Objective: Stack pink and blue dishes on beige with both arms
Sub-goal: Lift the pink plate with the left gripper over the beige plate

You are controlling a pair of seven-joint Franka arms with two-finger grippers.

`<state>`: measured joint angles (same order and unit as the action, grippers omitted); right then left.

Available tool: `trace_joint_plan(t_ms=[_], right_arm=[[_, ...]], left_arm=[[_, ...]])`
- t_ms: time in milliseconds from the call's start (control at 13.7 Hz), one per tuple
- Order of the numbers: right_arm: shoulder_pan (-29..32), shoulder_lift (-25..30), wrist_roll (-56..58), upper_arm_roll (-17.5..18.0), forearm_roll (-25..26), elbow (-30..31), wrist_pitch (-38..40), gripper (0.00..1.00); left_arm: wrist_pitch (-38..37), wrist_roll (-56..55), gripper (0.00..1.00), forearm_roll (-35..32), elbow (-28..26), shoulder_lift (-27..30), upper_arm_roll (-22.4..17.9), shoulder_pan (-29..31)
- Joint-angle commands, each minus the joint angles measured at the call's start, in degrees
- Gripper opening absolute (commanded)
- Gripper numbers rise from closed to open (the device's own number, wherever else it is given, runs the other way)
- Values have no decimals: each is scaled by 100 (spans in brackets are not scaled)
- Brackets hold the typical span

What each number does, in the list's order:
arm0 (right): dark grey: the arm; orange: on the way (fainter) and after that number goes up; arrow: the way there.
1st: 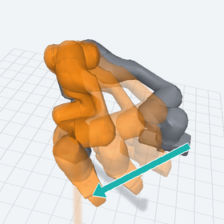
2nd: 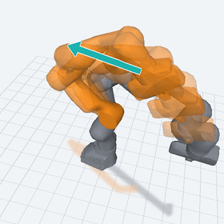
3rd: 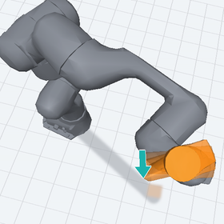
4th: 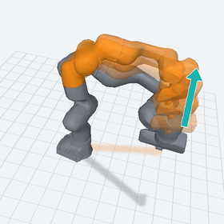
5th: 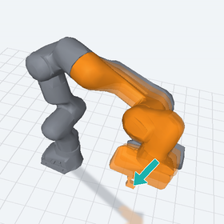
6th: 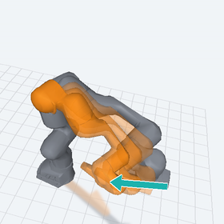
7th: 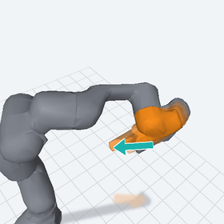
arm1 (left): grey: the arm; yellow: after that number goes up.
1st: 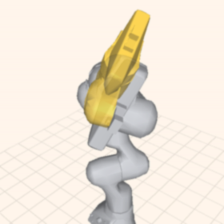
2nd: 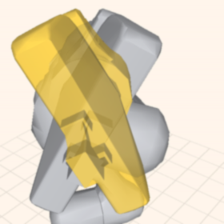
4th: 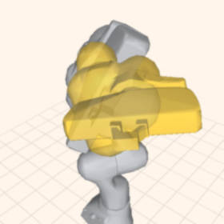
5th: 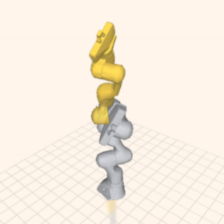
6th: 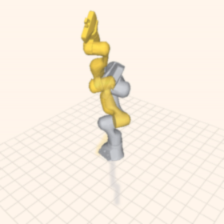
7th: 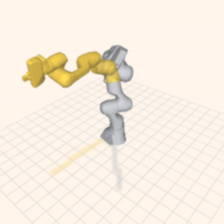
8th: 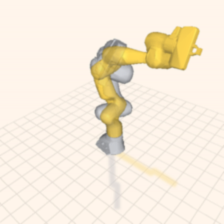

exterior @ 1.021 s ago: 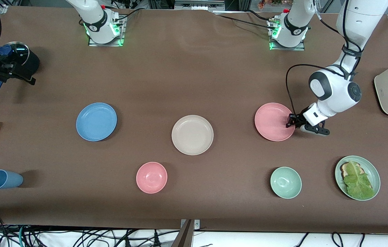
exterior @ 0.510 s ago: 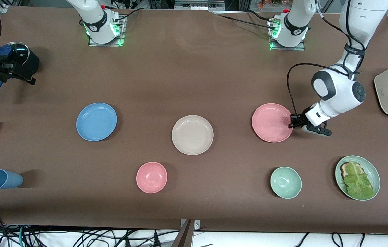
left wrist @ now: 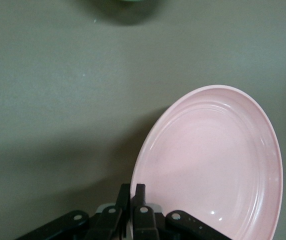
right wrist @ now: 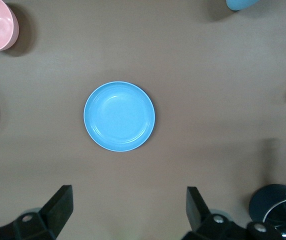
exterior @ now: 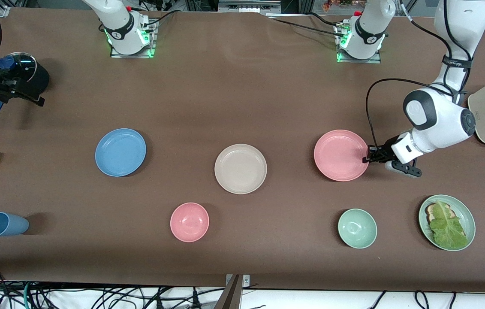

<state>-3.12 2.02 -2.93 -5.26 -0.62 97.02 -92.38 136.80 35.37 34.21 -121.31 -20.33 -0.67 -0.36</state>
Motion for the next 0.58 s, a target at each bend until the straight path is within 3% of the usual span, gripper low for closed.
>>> trace_joint_plan(t_ms=[0,146,510], right_arm=[[22,71,73,16,-35,-43,97,100],[22,71,73,16,-35,-43,97,100],[22,71,73,-1,-35,-34,97,100]], left_arm=[[-452,-476,0,-307,344,126,-65,-96],[-584,-1108,0,-730,607,126,-30,-252],[-593,-2489,0,-793,890,109,-12,-991]])
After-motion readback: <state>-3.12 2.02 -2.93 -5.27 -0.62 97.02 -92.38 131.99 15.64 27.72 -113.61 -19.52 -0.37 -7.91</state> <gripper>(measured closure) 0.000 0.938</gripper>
